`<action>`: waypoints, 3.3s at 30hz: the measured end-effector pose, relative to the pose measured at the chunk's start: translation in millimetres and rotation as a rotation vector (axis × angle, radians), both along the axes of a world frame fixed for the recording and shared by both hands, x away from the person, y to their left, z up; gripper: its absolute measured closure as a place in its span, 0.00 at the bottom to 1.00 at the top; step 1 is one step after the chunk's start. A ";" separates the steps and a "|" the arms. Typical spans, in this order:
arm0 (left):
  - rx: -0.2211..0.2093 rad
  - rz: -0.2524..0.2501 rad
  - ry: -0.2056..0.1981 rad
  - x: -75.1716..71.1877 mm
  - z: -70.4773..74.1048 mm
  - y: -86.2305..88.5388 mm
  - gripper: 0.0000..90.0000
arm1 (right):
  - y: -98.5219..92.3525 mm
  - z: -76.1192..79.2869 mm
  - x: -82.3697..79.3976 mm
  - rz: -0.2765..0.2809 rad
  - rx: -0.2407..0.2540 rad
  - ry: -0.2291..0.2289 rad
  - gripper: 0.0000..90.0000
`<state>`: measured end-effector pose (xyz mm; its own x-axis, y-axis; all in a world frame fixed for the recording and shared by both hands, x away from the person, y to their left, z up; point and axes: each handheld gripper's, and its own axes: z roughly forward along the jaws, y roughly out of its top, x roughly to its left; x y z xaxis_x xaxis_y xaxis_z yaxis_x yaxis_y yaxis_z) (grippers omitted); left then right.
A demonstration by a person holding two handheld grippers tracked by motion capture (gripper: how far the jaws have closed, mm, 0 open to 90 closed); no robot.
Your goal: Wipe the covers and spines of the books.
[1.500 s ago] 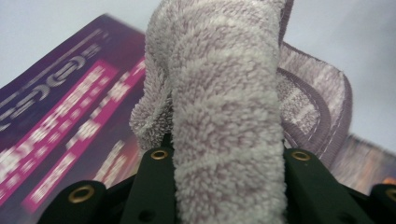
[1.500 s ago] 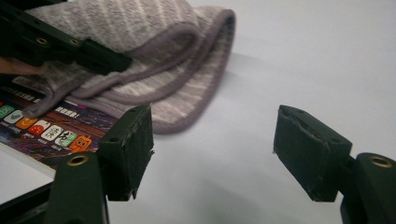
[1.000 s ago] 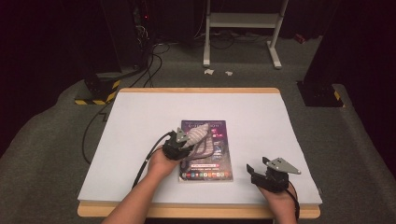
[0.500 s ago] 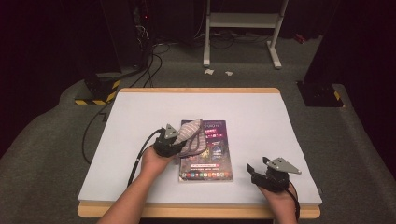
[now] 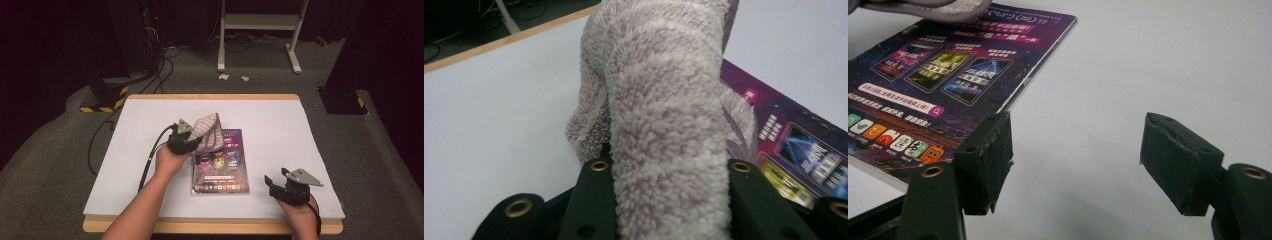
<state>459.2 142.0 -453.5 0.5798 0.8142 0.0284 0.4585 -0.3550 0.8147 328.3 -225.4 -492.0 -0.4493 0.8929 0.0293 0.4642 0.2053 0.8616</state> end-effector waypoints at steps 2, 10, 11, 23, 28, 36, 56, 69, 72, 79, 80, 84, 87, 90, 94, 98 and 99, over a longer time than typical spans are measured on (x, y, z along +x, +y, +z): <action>0.010 0.006 0.011 7.2 -1.2 -2.9 0.79 | 0.7 0.1 0.0 0.002 0.001 0.001 0.32; 0.061 0.047 0.103 33.8 -30.7 -9.3 0.79 | 0.9 -0.4 0.2 0.009 0.008 0.000 0.32; 0.067 0.049 0.104 34.6 -33.0 -9.0 0.78 | 0.7 -0.1 0.0 0.009 0.011 0.001 0.32; 0.118 0.066 0.113 43.6 -31.6 -15.8 0.78 | -0.5 0.1 0.7 0.012 0.021 0.003 0.32; 0.114 0.026 0.112 41.6 -32.8 -34.3 0.78 | -0.3 0.7 0.3 0.014 0.021 -0.002 0.32; 0.123 -0.056 0.111 39.9 -33.9 -83.9 0.78 | 1.7 0.3 -0.9 0.017 0.019 0.001 0.32; 0.088 -0.108 0.105 39.8 -36.7 -128.0 0.78 | 5.1 -1.0 -0.8 0.033 0.025 0.004 0.33; 0.108 -0.007 0.099 37.8 -36.3 -62.7 0.78 | 7.0 -2.3 -0.2 0.038 0.006 0.006 0.33; 0.109 0.024 0.093 36.3 -36.3 -45.7 0.78 | 9.4 -2.4 -0.8 0.041 0.001 0.008 0.33; 0.124 0.065 0.087 35.3 -35.5 -19.0 0.78 | 9.7 -3.1 -0.1 0.034 -0.002 0.013 0.33; 0.120 0.068 0.086 34.7 -35.9 -16.4 0.78 | 9.2 -3.3 0.1 0.033 -0.002 0.013 0.33; 0.121 0.076 0.084 28.3 -36.1 -11.6 0.78 | 8.2 -3.9 0.3 0.030 -0.002 0.014 0.33; 0.111 0.077 0.073 18.6 -38.3 -9.0 0.78 | 8.9 -3.4 0.6 0.033 -0.006 0.012 0.33; 0.102 0.075 0.074 12.7 -38.6 -6.9 0.78 | 10.2 -3.2 0.7 0.036 -0.004 0.013 0.33; 0.113 0.062 0.075 11.1 -37.1 -14.9 0.78 | 10.8 -1.7 -1.2 0.036 -0.008 0.005 0.33; 0.094 0.003 0.085 8.5 -38.3 -39.0 0.78 | 9.0 -1.7 -0.5 0.031 -0.005 0.007 0.33; 0.099 -0.014 0.083 7.3 -38.3 -46.6 0.78 | 8.9 -1.7 -0.2 0.032 -0.005 0.007 0.33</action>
